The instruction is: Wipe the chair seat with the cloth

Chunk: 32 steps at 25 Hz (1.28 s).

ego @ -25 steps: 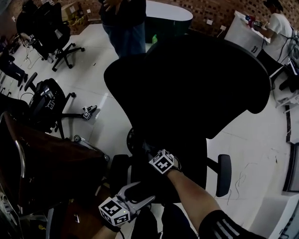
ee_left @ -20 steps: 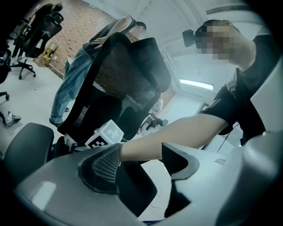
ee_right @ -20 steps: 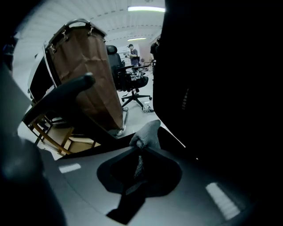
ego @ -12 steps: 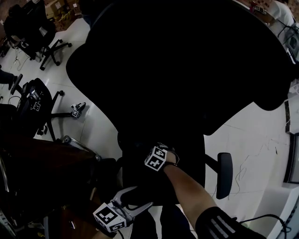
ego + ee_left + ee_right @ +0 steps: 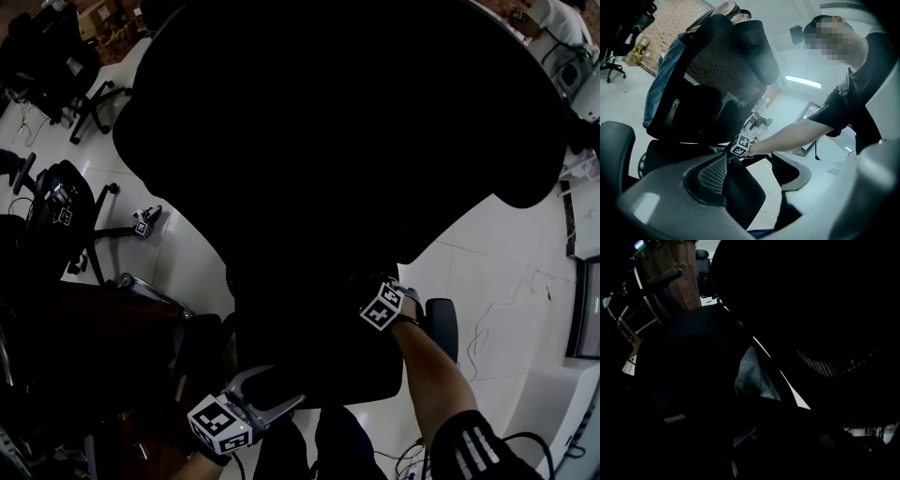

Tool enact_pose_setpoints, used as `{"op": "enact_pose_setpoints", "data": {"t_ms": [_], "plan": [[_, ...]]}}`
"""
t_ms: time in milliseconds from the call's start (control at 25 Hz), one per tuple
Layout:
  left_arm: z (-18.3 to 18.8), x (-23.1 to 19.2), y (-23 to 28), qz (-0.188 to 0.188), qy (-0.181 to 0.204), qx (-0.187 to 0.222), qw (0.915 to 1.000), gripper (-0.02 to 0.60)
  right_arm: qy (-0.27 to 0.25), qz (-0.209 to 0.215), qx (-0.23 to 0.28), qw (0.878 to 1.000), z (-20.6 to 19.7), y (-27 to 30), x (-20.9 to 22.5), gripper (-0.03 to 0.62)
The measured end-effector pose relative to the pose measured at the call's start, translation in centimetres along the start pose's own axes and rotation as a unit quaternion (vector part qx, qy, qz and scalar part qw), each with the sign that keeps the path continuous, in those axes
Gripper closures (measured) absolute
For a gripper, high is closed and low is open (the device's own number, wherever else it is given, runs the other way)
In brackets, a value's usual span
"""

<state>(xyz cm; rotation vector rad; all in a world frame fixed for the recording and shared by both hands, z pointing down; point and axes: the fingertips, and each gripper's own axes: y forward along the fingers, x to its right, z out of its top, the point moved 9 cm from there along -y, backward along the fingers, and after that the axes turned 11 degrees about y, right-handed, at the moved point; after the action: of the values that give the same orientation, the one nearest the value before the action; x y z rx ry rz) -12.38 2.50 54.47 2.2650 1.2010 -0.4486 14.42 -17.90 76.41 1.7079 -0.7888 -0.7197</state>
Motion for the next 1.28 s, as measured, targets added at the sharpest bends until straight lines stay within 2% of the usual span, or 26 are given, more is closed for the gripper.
{"op": "enact_pose_setpoints", "data": {"t_ms": [160, 280, 360, 520, 680, 800, 920, 1040, 1160, 1280], "plan": [[0.7, 0.1, -0.4, 0.006, 0.006, -0.001, 1.0, 0.262, 0.032, -0.02, -0.014, 0.999, -1.7, -1.1, 1.9, 0.565], [0.8, 0.0, -1.6, 0.017, 0.016, 0.008, 0.9997, 0.262, 0.085, 0.015, 0.039, 0.996, 0.1, -2.2, 0.3, 0.565], [1.0, -0.1, -2.5, 0.03, 0.019, 0.01, 0.9993, 0.262, 0.09, 0.057, 0.074, 0.992, 2.8, -2.5, -2.8, 0.565], [0.8, -0.3, -3.8, 0.054, 0.029, -0.013, 0.998, 0.275, 0.063, 0.128, 0.099, 0.985, 9.0, -2.3, -11.4, 0.565], [0.7, -0.1, -4.2, 0.064, 0.041, -0.022, 0.9968, 0.271, 0.042, 0.173, 0.109, 0.978, 13.5, -1.8, -18.5, 0.565], [0.6, 0.0, -4.4, 0.064, 0.044, -0.025, 0.9967, 0.267, 0.029, 0.188, 0.102, 0.976, 15.0, -0.8, -21.9, 0.565], [0.3, 0.1, -4.6, 0.065, 0.044, -0.025, 0.9966, 0.261, 0.028, 0.19, 0.084, 0.978, 15.1, 0.5, -23.1, 0.565], [-0.3, 0.3, -4.9, 0.067, 0.036, -0.027, 0.9967, 0.255, 0.032, 0.187, 0.075, 0.979, 13.5, 1.5, -22.9, 0.565], [-0.7, 0.4, -5.1, 0.065, 0.034, -0.027, 0.9969, 0.255, 0.029, 0.17, 0.07, 0.982, 11.3, 1.9, -21.1, 0.565], [-0.8, 1.0, -4.9, 0.057, 0.035, -0.029, 0.9973, 0.255, 0.037, 0.136, 0.041, 0.989, 7.0, 1.8, -17.9, 0.565]]}}
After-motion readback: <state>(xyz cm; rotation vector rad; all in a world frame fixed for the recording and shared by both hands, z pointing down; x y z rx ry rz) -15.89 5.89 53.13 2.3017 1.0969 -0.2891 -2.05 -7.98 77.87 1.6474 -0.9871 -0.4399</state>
